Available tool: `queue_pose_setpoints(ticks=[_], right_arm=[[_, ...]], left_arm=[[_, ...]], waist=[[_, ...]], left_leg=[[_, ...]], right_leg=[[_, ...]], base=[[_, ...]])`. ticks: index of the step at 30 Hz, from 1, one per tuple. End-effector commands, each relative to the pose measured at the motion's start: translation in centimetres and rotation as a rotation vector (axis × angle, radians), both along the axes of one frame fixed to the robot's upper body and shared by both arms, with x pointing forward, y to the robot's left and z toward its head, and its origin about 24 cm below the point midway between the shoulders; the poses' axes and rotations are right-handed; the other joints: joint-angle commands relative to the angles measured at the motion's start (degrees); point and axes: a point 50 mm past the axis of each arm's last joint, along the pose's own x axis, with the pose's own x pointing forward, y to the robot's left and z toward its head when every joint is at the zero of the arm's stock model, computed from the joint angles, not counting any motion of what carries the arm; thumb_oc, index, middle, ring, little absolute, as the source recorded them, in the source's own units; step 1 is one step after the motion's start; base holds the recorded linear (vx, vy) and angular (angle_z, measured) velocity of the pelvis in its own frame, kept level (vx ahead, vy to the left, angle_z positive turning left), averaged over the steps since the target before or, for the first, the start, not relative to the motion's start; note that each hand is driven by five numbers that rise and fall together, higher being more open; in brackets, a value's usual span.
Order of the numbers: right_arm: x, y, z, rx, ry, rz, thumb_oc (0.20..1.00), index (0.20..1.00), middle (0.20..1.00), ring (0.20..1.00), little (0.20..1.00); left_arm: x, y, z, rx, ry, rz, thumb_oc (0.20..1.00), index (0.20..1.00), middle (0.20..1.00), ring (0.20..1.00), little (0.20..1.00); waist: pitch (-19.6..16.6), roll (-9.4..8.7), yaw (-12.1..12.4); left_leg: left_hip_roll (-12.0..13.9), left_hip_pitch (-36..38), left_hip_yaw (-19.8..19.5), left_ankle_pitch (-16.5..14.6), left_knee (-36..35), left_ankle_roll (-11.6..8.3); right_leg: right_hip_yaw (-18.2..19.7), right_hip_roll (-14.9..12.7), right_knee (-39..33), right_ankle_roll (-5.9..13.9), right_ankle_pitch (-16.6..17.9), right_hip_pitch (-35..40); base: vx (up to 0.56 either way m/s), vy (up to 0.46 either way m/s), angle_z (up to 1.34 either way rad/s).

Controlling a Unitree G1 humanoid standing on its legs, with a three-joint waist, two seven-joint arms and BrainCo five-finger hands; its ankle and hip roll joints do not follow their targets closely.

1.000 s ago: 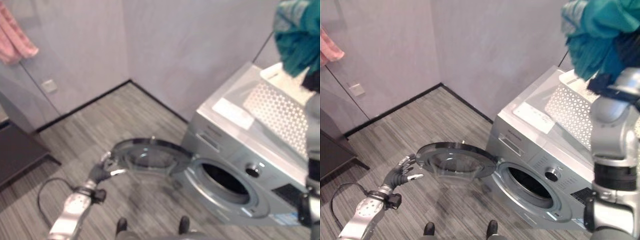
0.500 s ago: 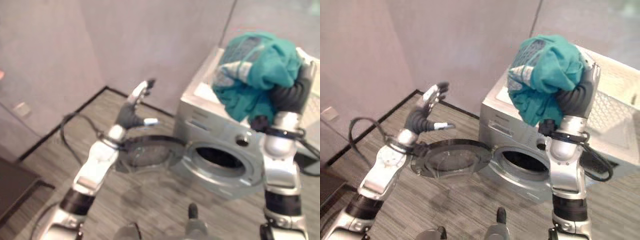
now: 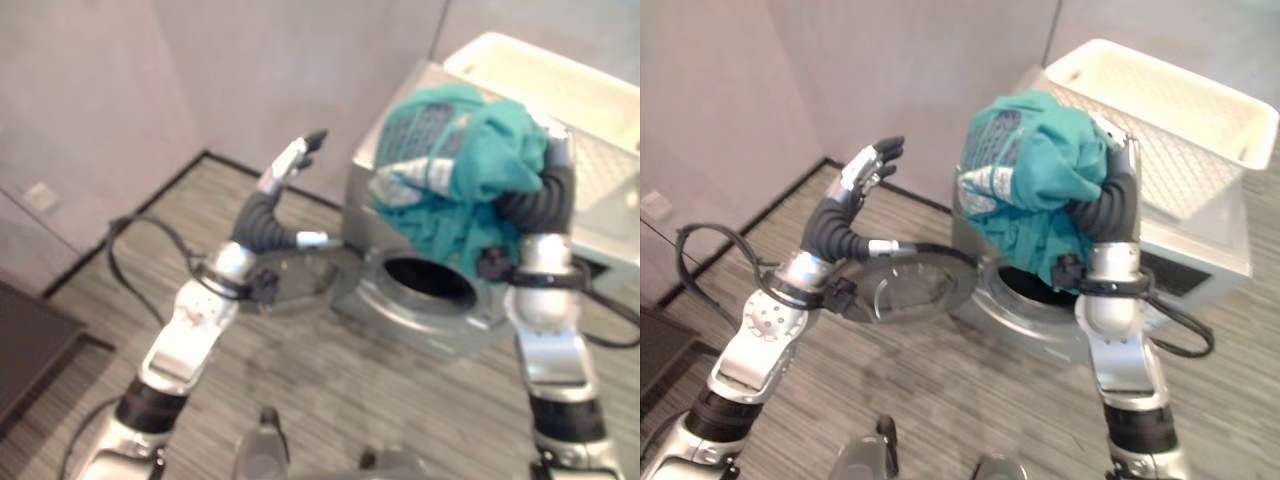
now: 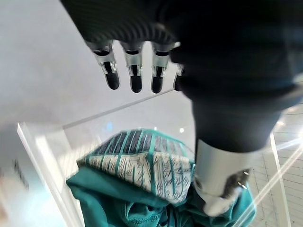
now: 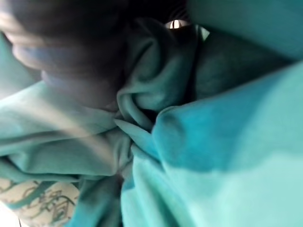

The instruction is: Grab the laundry basket,head to the washer,open it,put in the laundry and shut it.

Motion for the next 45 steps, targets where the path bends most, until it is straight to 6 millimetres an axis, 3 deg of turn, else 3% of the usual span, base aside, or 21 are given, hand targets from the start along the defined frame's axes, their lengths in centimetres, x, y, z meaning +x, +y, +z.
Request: queue_pose_setpoints(ticks=[1,2,4,6,9,14,25,33,45], right_arm=[[-1.0,0.1,2.6,0.078,-0.148,0.067,0.2,0.2,0.2,0.2,0.2],[-0.9,0.3,2.7,0.08,-0.153,0.085,0.2,0.2,0.2,0.2,0.2],[-0.8,0.6,3.0,0.094,-0.168,0.128,0.2,0.2,0.2,0.2,0.2],[-0.8,0.2,2.8,0.112,-0.157,0.123,0.2,0.2,0.2,0.2,0.2],[-1.1,0.0,2.0,0.139,-0.121,0.145,0.2,0.2,0.2,0.2,0.2],[-1.5,-0.5,0.7,0.189,-0.066,0.161,0.2,0.2,0.2,0.2,0.2],[-1.7,0.0,-1.5,0.305,0.046,0.237,0.2,0.2,0.2,0.2,0.2],[-1.6,0.3,-1.9,0.318,0.069,0.252,0.2,0.2,0.2,0.2,0.2],[-1.3,2.5,-2.3,0.364,0.098,0.373,0.2,0.2,0.2,0.2,0.2]], left_arm=[[-0.4,-0.2,1.5,-0.05,-0.08,-0.014,1.0,1.0,1.0,1.0,1.0],[-0.3,-0.4,1.7,-0.049,-0.088,-0.014,1.0,1.0,1.0,1.0,1.0],[-0.1,-0.5,1.9,-0.043,-0.107,0.0,1.0,1.0,1.0,1.0,1.0],[0.1,-1.0,1.6,-0.04,-0.087,-0.027,1.0,1.0,1.0,1.0,1.0],[0.3,-1.3,0.7,-0.039,-0.042,-0.028,1.0,1.0,1.0,1.0,1.0],[0.5,-1.8,0.3,-0.027,-0.012,-0.04,1.0,1.0,1.0,1.0,1.0],[1.5,-4.0,-2.1,0.025,0.1,-0.076,1.0,1.0,1.0,1.0,1.0],[2.2,-5.2,-4.7,0.052,0.215,-0.086,1.0,1.0,1.0,1.0,1.0],[3.7,-6.9,-5.7,0.076,0.218,-0.021,1.0,1.0,1.0,1.0,1.0]], waist=[[-1.9,-1.87,0.4],[-1.1,-1.44,0.7],[-0.3,-1.1,1.4],[-0.7,-0.26,-0.4],[-1.8,0.4,-1.5],[-1.9,0.7,-2.8],[-1.5,0.42,-3.6],[-1.7,0.22,-3.8],[-1.8,-0.6,-3.8]], left_leg=[[-2.5,-4.7,-0.6,-2.2,3.7,-0.93],[-2.1,-5.7,-3.6,-0.7,3.5,-2.1],[-2.7,-5.3,-14.2,0.1,-0.1,-4.44],[-2.4,-4.0,-15.2,1.7,-4.9,-3.89],[-2.6,-1.4,-15.8,3.1,-9.1,-3.89],[-2.6,-0.2,-14.6,3.6,-10.1,-3.62],[-2.7,1.5,-12.3,4.2,-13.0,-3.02],[-3.0,2.3,-11.6,4.3,-14.3,-2.75],[-2.8,2.8,-10.9,5.1,-15.9,-2.8]], right_leg=[[-0.8,-1.9,-13.2,2.33,1.8,11.1],[-0.1,-1.4,-13.3,1.95,2.1,10.3],[1.5,-1.4,-13.0,2.22,1.9,9.3],[0.5,-0.8,-13.0,2.38,2.5,9.1],[1.2,0.0,-13.3,2.24,2.4,9.1],[1.8,0.3,-13.2,2.09,2.5,8.8],[2.9,0.2,-14.0,2.69,3.1,8.3],[3.0,-0.1,-15.0,3.22,3.8,8.3],[2.8,-0.2,-15.6,3.45,4.2,8.4]], base=[[-0.3,-0.154,-0.34],[-0.31,-0.104,-0.41],[-0.11,-0.027,-0.45],[0.02,-0.02,-0.36],[0.07,0.002,0.31],[0.03,0.014,-0.08],[0.01,0.017,-0.1],[0.0,0.004,-0.01],[0.0,0.0,0.0]])
